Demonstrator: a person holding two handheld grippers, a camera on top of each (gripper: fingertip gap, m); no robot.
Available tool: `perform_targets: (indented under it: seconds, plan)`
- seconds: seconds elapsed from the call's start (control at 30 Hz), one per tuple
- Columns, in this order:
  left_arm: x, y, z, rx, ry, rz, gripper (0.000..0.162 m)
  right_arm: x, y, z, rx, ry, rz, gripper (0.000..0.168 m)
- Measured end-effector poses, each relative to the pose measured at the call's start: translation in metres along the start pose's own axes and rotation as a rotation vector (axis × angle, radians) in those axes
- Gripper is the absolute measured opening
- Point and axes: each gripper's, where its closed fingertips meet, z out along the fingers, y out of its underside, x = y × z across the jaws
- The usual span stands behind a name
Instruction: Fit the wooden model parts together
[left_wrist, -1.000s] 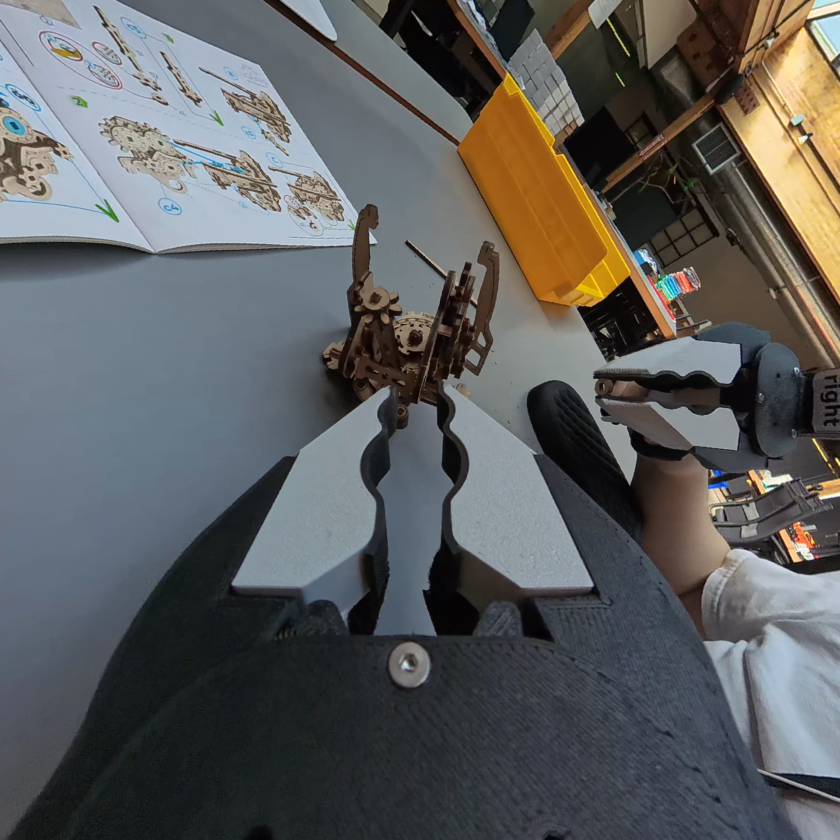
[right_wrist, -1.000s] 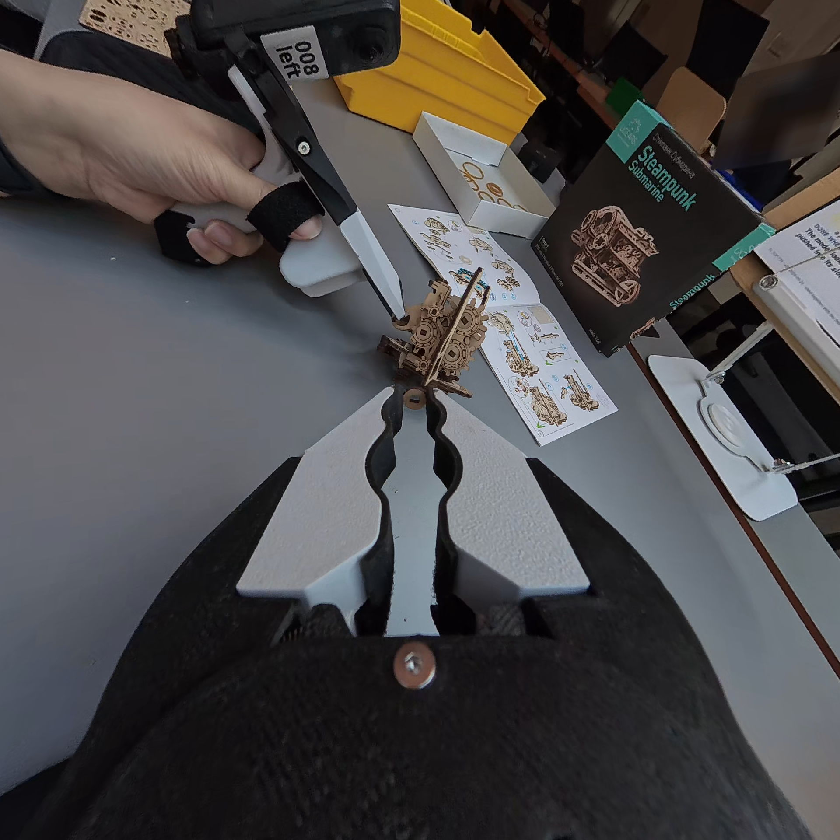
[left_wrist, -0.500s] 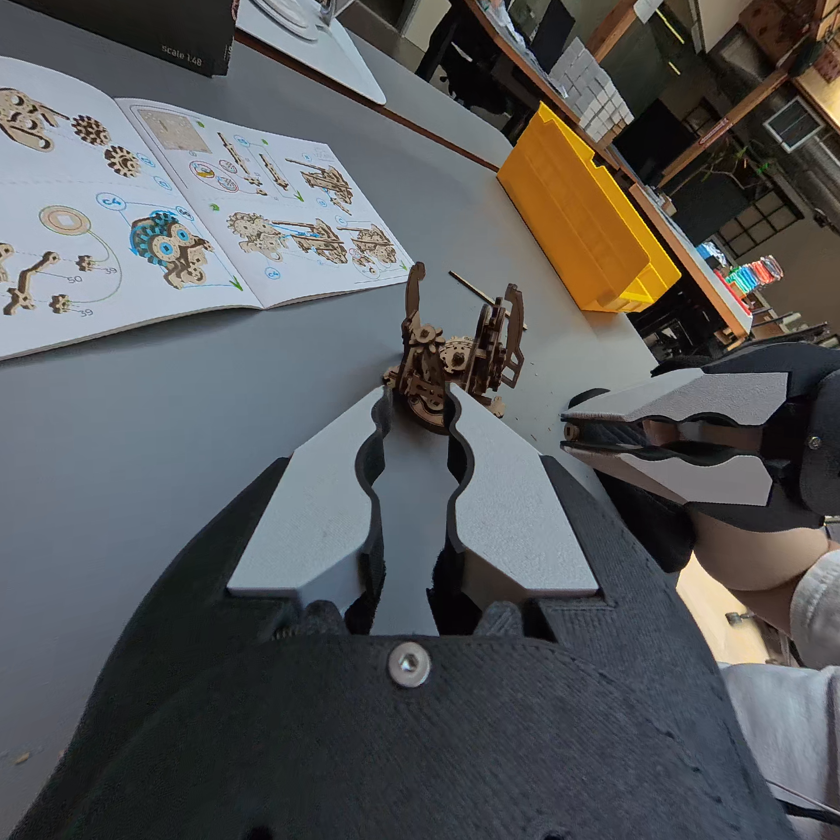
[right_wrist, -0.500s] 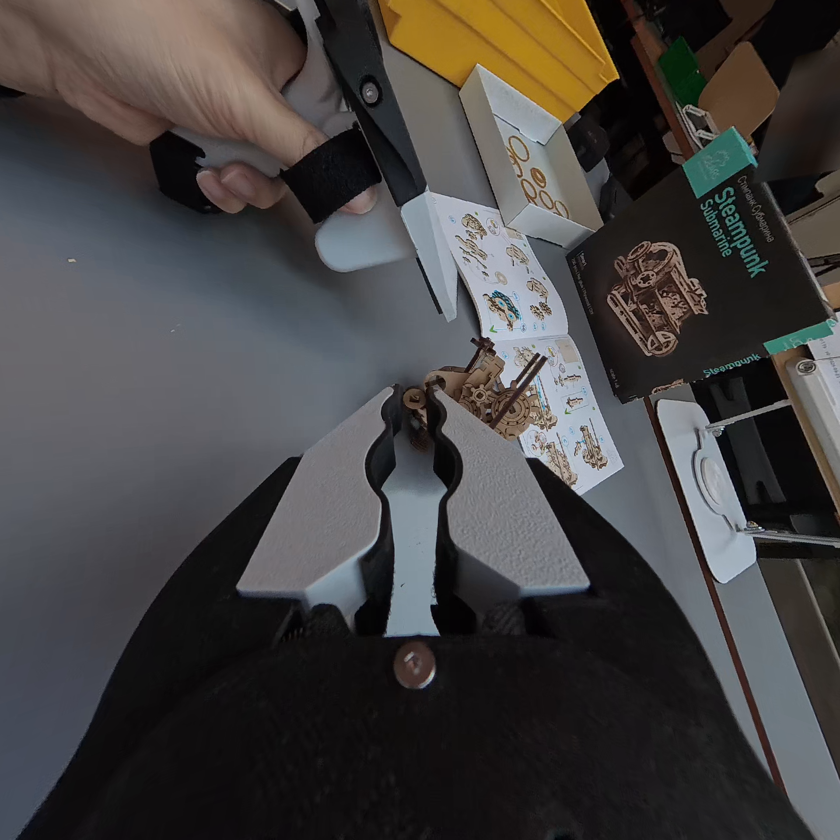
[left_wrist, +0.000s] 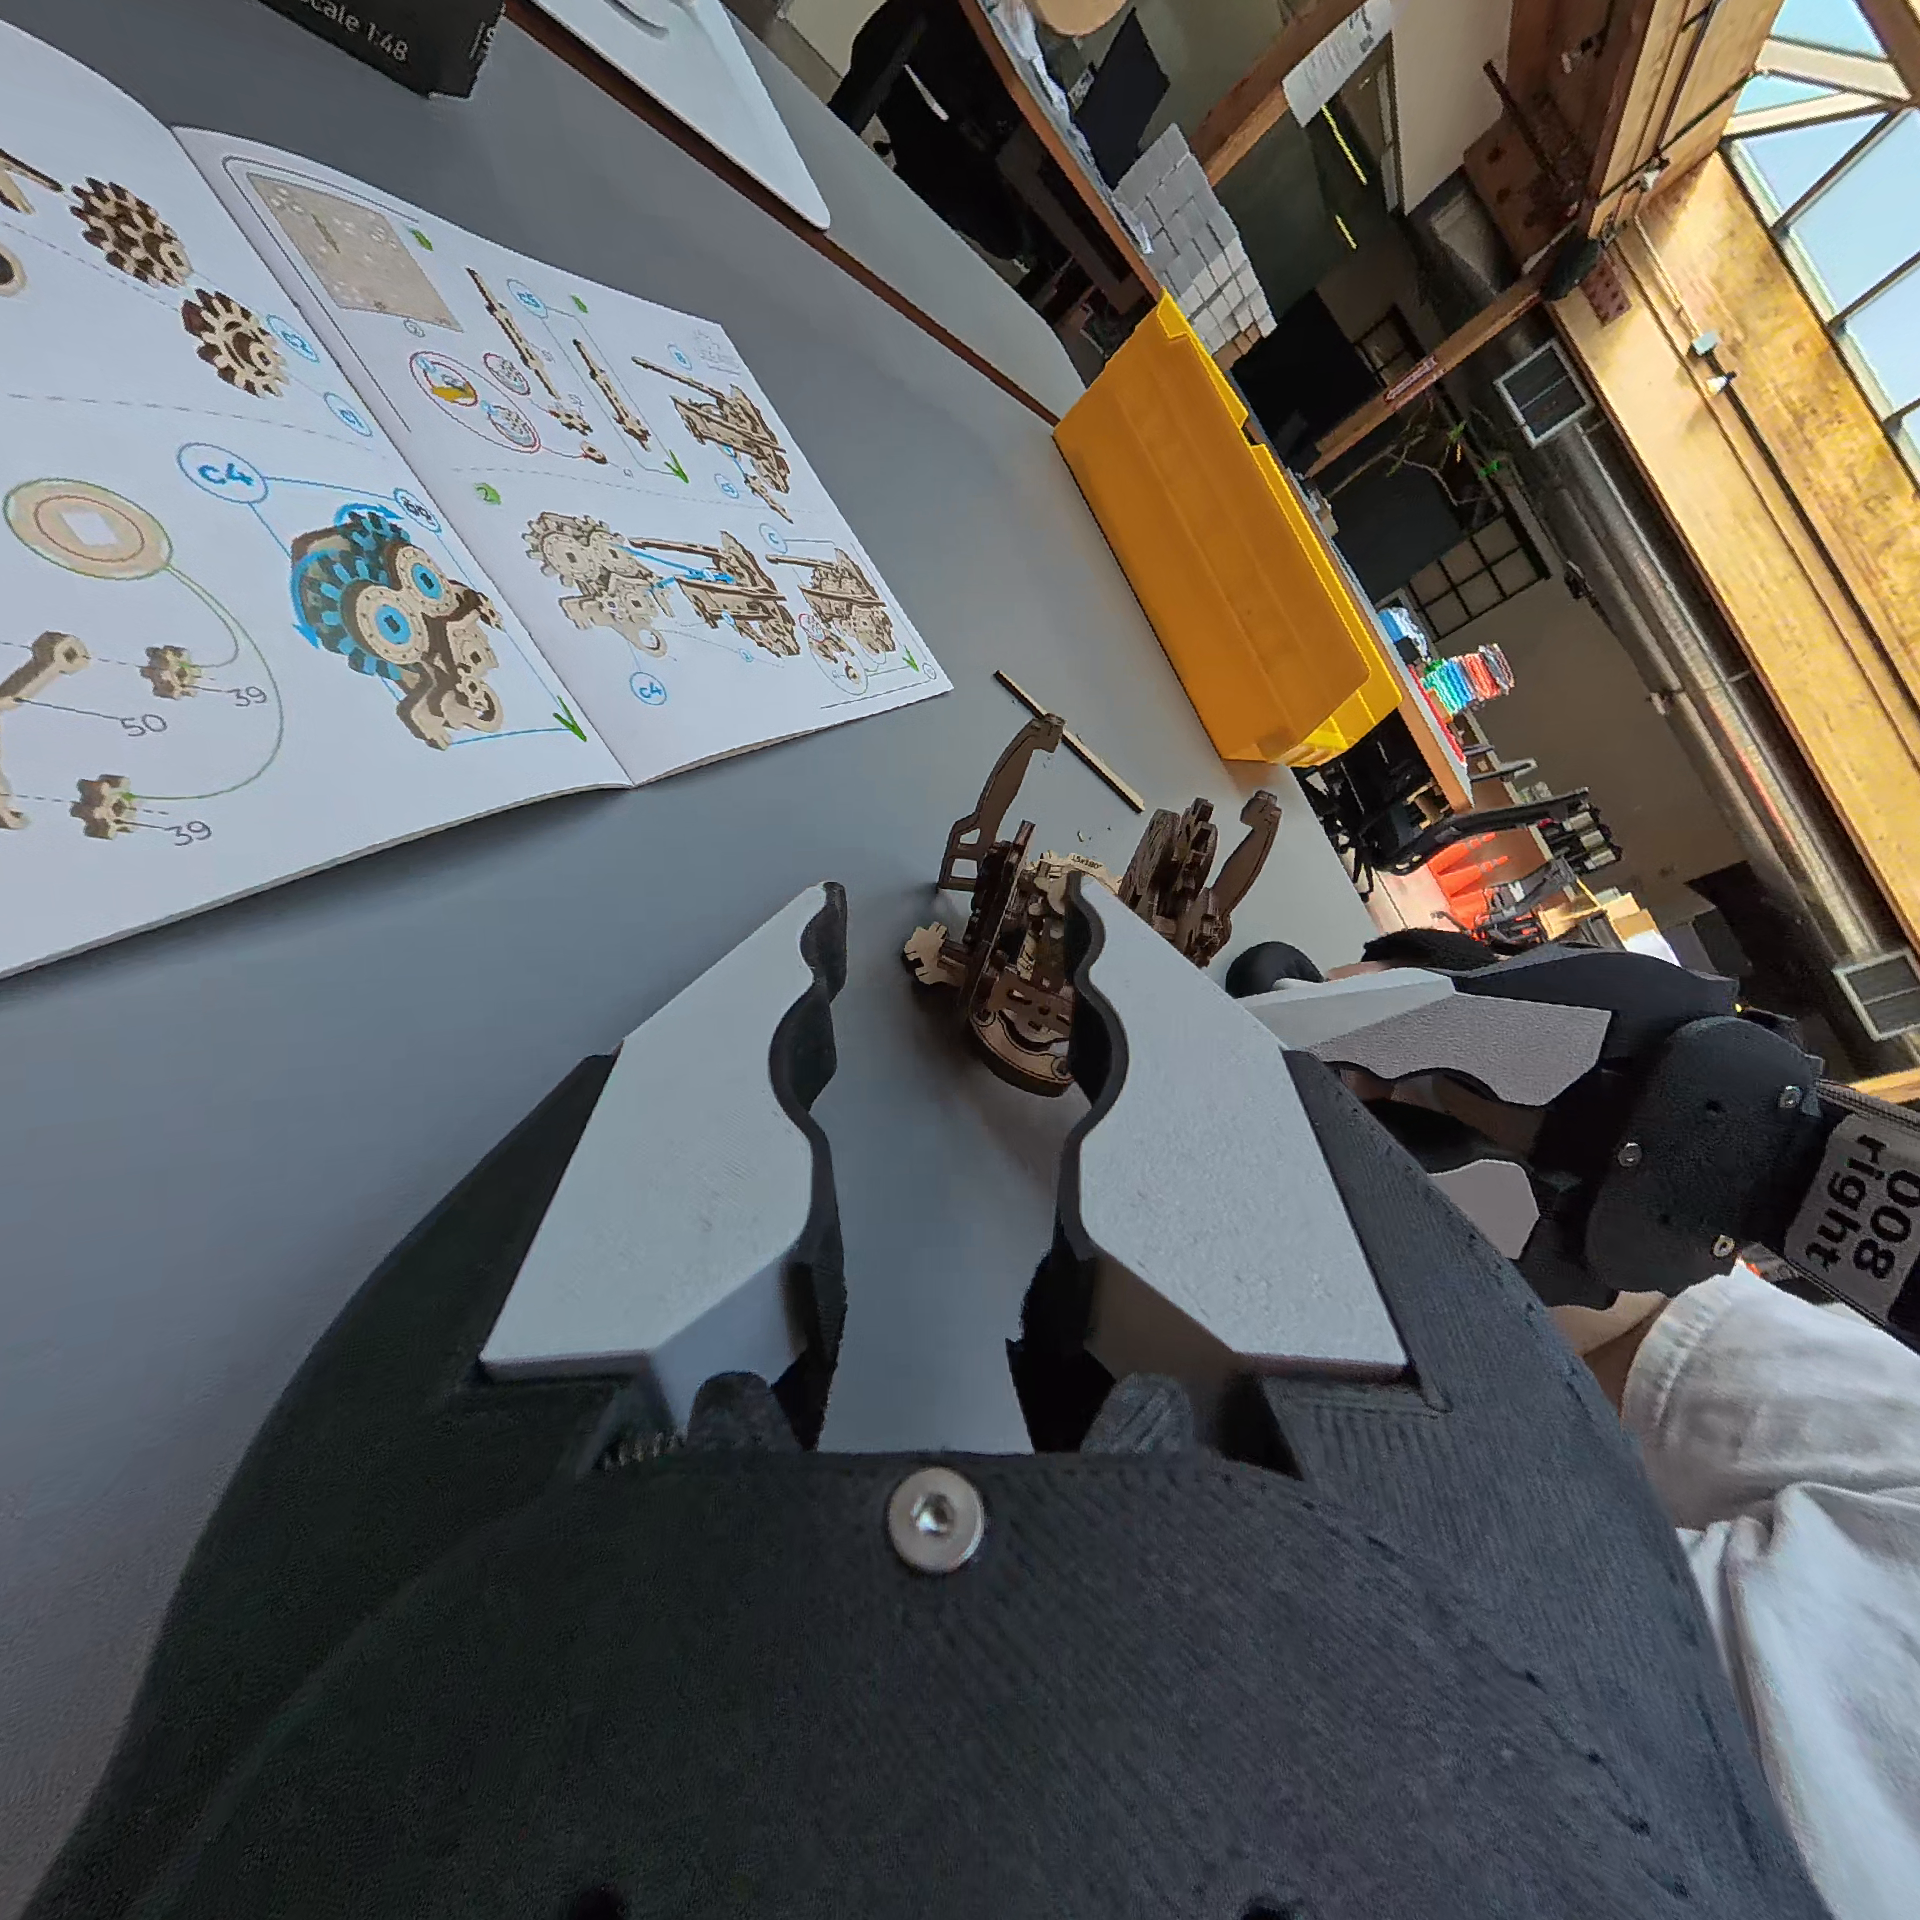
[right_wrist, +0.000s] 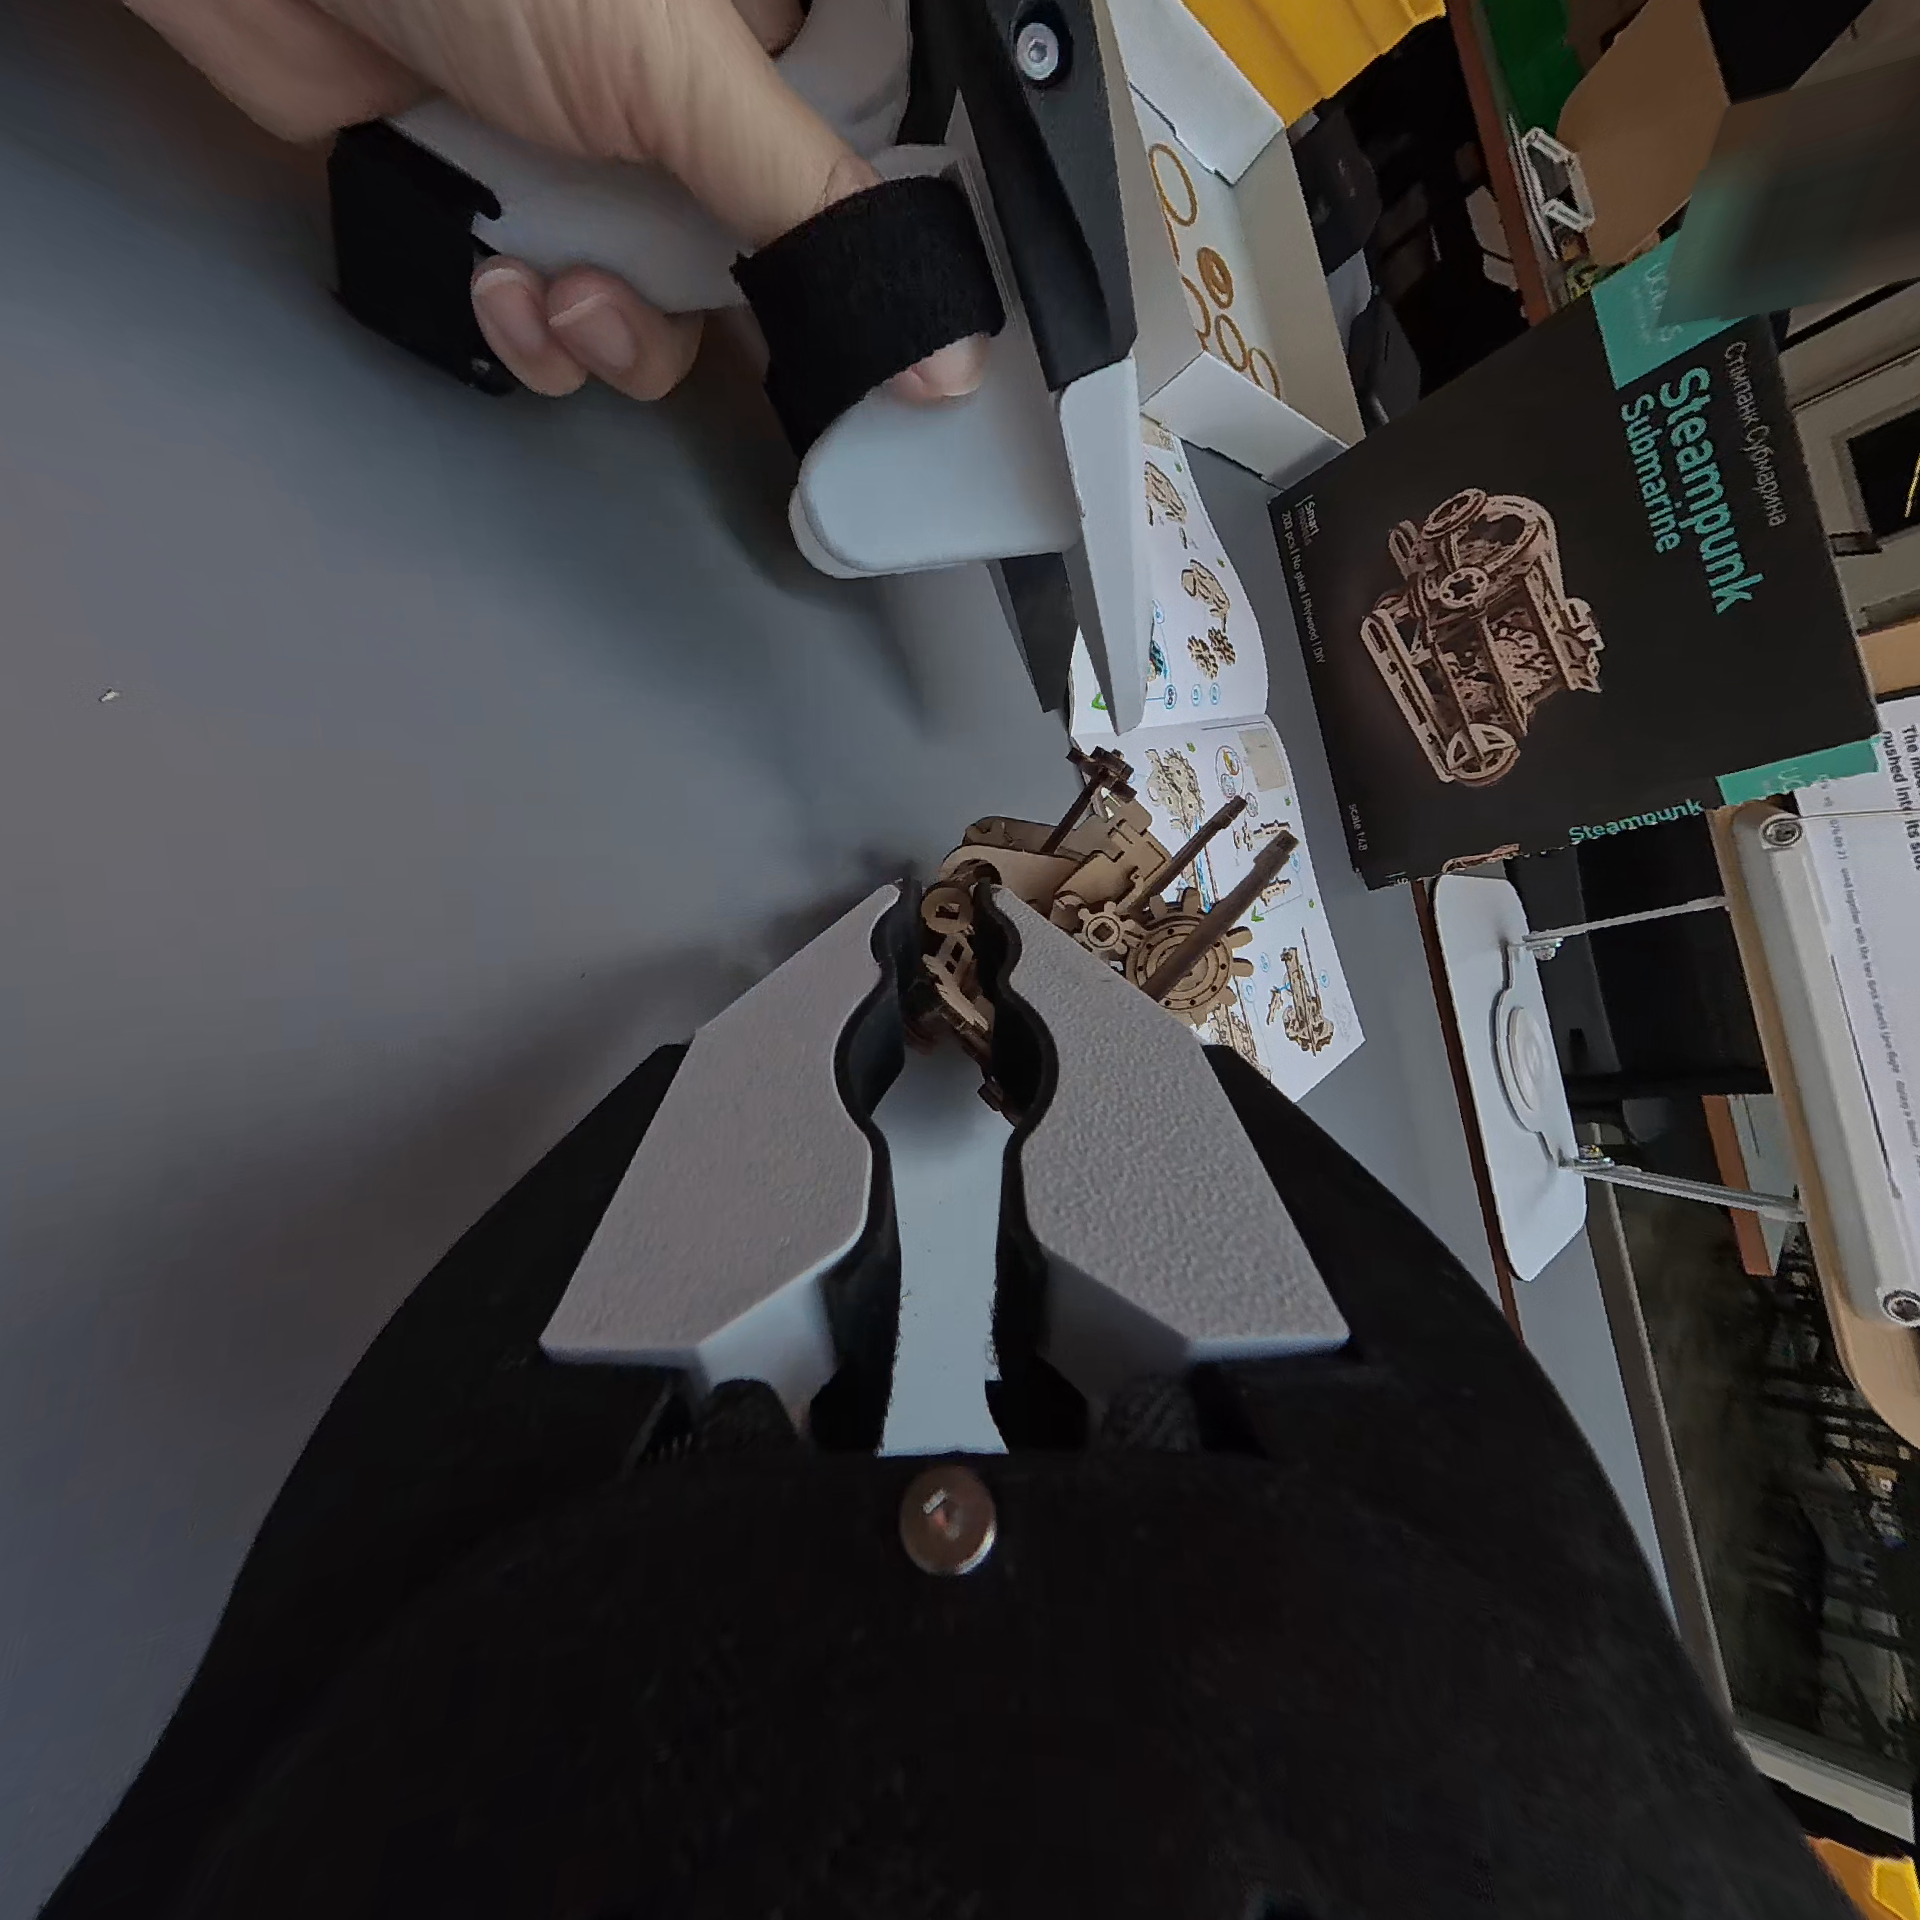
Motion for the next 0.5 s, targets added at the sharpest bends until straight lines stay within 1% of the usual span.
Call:
perform_targets:
  seconds: [0.1, 0.27, 0.4, 0.43, 0.5]
  plan:
    - [0.003, -0.002, -0.006, 0.024, 0.027, 0.000, 0.040, 0.003, -0.001, -0.001, -0.004, 0.022, -0.017, 0.008]
    - [0.010, -0.003, -0.012, 0.045, 0.019, 0.077, 0.036, 0.003, -0.004, -0.004, 0.013, 0.036, -0.021, 0.008]
    - [0.013, -0.015, -0.021, 0.109, 0.004, 0.157, 0.037, 0.000, -0.003, -0.004, 0.024, 0.036, -0.029, 0.008]
    - [0.015, -0.019, -0.024, 0.130, 0.013, 0.179, 0.039, -0.001, -0.003, -0.004, 0.027, 0.032, -0.028, 0.008]
    - [0.022, -0.024, -0.028, 0.154, 0.045, 0.223, 0.040, -0.003, -0.003, -0.004, 0.035, 0.023, -0.024, 0.008]
